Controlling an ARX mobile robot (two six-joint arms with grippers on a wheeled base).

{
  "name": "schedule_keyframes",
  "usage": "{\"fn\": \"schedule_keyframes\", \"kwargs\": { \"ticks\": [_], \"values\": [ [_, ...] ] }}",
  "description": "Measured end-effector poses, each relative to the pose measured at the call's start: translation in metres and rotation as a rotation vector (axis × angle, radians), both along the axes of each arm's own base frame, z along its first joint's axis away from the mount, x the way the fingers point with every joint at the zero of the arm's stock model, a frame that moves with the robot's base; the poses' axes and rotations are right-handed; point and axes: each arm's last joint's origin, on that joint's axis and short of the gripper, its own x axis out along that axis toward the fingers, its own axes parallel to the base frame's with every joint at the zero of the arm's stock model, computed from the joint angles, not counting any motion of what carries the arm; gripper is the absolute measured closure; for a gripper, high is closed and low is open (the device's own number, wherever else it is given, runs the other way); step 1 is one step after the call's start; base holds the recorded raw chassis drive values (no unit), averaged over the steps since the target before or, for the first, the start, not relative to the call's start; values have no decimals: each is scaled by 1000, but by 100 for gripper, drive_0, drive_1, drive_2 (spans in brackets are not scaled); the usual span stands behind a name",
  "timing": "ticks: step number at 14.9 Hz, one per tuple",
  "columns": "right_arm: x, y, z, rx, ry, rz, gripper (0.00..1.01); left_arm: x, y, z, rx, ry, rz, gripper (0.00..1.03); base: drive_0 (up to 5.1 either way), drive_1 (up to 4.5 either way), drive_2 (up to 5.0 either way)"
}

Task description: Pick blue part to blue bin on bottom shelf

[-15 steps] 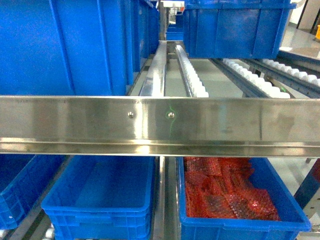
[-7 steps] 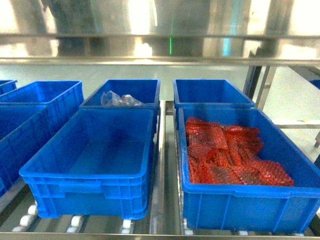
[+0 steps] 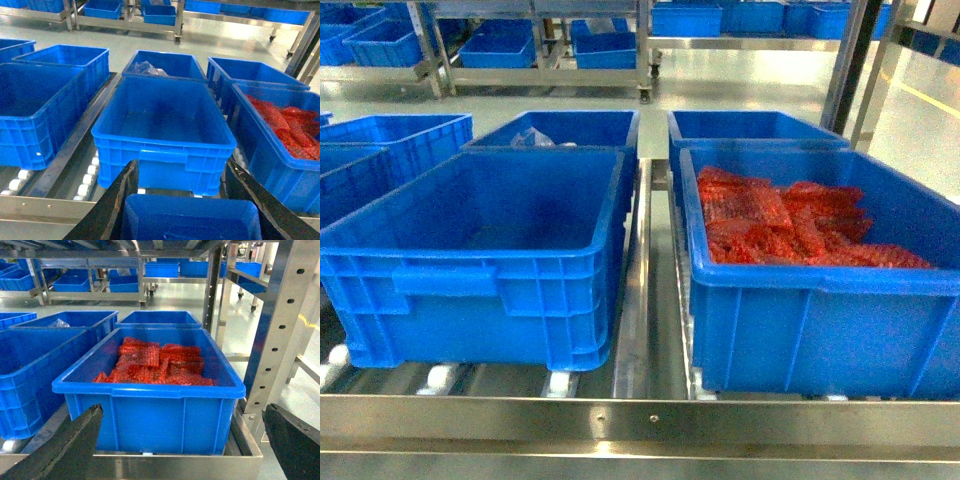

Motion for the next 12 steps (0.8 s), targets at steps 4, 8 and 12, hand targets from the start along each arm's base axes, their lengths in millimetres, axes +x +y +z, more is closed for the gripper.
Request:
{"fn": "schedule_keyframes", "kwargs": {
  "ticks": [4, 8, 12],
  "values": [
    [0, 0, 0, 0, 1, 0, 3, 0, 0, -1, 1, 4, 0, 60, 0, 0, 0],
    [0, 0, 0, 0, 0, 0, 3, 0, 0, -1, 1, 3, -2, 60, 0, 0, 0],
    [0, 0, 0, 0, 0, 0, 3, 0, 0, -1, 0, 2, -2, 60, 0, 297, -298]
  ]
}}
